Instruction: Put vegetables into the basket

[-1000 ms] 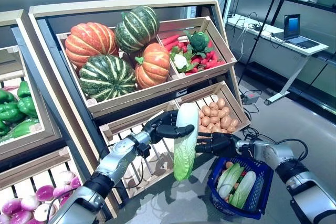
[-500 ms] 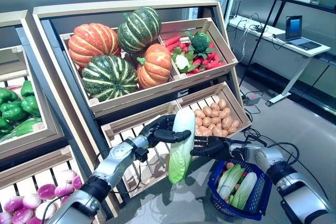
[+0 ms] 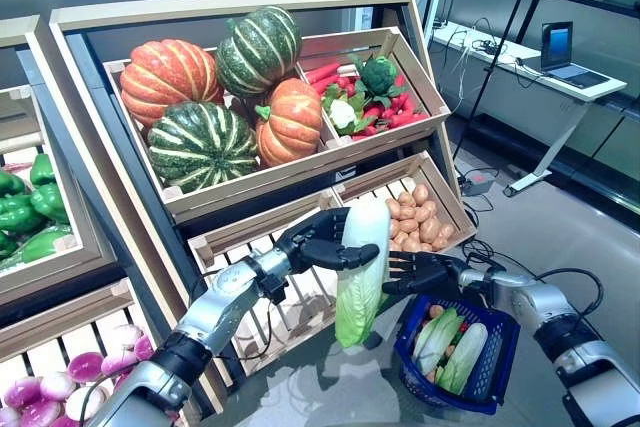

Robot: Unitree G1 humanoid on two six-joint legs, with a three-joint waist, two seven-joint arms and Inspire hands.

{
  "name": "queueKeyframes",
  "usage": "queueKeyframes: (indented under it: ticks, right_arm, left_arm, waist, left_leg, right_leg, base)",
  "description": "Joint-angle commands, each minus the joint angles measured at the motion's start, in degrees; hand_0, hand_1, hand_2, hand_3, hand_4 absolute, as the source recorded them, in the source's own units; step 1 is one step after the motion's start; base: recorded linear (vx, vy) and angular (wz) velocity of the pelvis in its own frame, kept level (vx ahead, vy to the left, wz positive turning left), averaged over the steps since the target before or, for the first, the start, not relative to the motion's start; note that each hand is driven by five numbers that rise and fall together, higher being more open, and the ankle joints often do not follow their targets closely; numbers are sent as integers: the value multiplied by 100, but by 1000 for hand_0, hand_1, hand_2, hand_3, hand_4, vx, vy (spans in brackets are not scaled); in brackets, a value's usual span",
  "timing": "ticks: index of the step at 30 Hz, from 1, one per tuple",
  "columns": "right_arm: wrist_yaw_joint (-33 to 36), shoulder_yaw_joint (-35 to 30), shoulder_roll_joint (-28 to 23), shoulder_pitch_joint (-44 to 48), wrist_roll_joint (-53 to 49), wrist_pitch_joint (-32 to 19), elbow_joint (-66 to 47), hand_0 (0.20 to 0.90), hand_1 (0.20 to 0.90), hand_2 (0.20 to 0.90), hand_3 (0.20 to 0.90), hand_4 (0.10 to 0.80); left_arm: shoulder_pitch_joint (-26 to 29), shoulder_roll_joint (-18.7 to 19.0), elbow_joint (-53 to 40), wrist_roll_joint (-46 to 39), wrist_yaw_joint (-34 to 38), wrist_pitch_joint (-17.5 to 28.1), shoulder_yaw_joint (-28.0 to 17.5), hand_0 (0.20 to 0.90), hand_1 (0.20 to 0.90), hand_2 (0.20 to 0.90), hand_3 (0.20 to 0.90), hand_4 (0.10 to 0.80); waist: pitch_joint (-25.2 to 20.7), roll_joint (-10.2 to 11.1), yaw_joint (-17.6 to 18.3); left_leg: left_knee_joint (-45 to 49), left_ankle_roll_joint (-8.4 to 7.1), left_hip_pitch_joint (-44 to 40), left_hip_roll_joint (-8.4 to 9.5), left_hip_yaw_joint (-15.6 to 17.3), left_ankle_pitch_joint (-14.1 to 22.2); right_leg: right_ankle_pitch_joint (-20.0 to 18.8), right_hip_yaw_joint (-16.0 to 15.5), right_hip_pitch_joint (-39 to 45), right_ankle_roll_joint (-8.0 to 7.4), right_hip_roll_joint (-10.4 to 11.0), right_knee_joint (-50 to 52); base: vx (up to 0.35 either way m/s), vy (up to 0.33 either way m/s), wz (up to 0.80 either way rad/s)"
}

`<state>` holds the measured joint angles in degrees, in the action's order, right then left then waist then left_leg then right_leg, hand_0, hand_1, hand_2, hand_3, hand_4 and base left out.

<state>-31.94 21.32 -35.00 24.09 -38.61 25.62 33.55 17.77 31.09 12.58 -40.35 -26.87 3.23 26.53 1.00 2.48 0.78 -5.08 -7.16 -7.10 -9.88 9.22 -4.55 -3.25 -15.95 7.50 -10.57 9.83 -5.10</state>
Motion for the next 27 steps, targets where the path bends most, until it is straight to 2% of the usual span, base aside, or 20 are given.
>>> queueKeyframes:
  ticks: [1, 7, 13, 22, 27]
  right_arm:
    - [20, -359, -279, 467, -105, -609, -29, 900, 900, 900, 900, 800]
    - [-112, -300, -55, 394, -111, -523, 69, 900, 900, 900, 900, 800]
    - [-204, -277, 385, 358, -654, -194, 353, 900, 900, 900, 900, 800]
    - [-722, -176, 1094, 163, -938, 230, 816, 900, 900, 900, 900, 800]
    - [-1363, -73, 1418, 121, -1581, 515, 629, 900, 900, 900, 900, 800]
  left_arm:
    - [830, -266, -436, -509, -224, 620, -413, 300, 300, 300, 300, 400]
    - [888, -366, -469, -498, -201, 658, -376, 300, 300, 300, 300, 400]
    - [953, -506, -551, -611, -122, 719, -411, 300, 300, 300, 300, 400]
    - [885, -738, -689, -681, -250, 746, -397, 300, 300, 300, 300, 400]
    - [809, -780, -766, -723, -317, 734, -396, 300, 300, 300, 300, 400]
  waist:
    - [-70, 92, -19]
    - [-64, 78, -32]
    - [-77, 58, -96]
    - [-122, 11, -222]
    - [-121, -14, -267]
  left_leg:
    - [8, 54, -66, 61, 186, 464]
    - [8, 53, -66, 60, 197, 466]
    - [8, 47, -77, 60, 163, 477]
    - [8, 38, -82, 69, 64, 504]
    - [8, 39, -81, 83, 17, 498]
  right_leg:
    - [94, 205, 61, 180, -39, 10]
    - [101, 185, 67, 170, -27, 10]
    - [134, 151, 107, 175, -19, 10]
    - [185, 94, 161, 185, -9, 10]
    - [188, 81, 175, 208, -18, 10]
  base:
    - [-7, -6, -7]
    - [-7, 2, -6]
    - [0, 0, 0]
    - [1, 1, 0]
    - [1, 2, 1]
